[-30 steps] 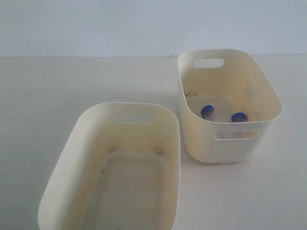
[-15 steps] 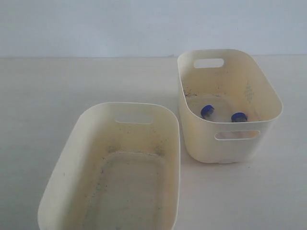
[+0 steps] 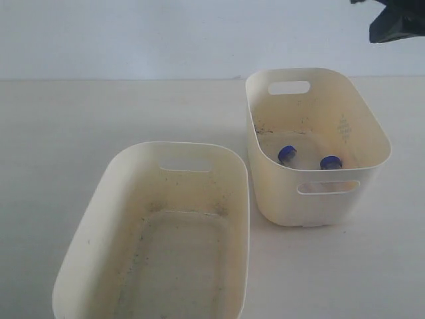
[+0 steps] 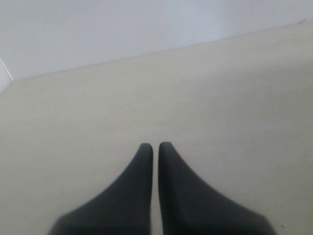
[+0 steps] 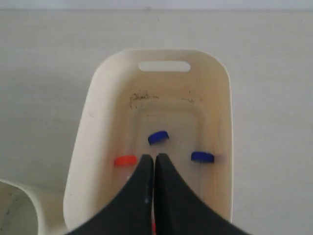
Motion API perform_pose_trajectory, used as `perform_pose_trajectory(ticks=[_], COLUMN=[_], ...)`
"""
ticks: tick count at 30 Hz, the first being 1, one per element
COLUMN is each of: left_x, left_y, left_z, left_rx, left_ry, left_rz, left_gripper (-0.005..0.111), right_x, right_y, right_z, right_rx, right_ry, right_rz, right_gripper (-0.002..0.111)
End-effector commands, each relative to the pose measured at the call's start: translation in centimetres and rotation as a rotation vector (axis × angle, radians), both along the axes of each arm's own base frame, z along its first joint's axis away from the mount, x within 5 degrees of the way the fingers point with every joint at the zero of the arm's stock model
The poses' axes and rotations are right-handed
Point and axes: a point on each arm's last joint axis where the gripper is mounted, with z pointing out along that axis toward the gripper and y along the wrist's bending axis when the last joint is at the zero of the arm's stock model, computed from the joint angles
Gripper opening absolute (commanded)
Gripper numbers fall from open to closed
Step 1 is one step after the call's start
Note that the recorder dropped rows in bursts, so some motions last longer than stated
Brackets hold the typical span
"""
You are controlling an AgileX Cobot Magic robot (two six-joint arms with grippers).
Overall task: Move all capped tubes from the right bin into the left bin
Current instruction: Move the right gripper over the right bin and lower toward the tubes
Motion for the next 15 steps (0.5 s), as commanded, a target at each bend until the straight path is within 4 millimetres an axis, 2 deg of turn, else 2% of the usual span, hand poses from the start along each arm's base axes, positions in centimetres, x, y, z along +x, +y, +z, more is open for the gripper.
perform_pose_trajectory(ticks=[1, 3, 6, 8, 15], left_x=[0.0, 0.0, 0.0, 0.0, 0.0], left_y=[0.0, 0.0, 0.0, 0.0, 0.0], left_z=[0.1, 0.1, 0.1, 0.1, 0.1], left_rx=[-0.013, -0.013, -0.013, -0.013, -0.013], left_ry=[-0.006, -0.006, -0.006, -0.006, -0.006], left_rz=[0.0, 0.0, 0.0, 0.0, 0.0], left_gripper=[0.004, 0.004, 0.004, 0.004, 0.004], right_x=[3.2, 4.8, 8.1, 9.7, 12.7], right_y=[0.6, 0.9, 1.4, 1.7, 2.4], right_z=[0.6, 0.6, 0.2, -0.3, -4.8], right_rx=[-0.027, -0.037, -0.031, -0.014, -0.007], right_ry=[0.231, 0.302, 0.3, 0.308, 0.417], right_rz=[-0.01, -0.008, -0.019, -0.028, -0.038], right_gripper=[0.0, 0.0, 0.0, 0.0, 0.0])
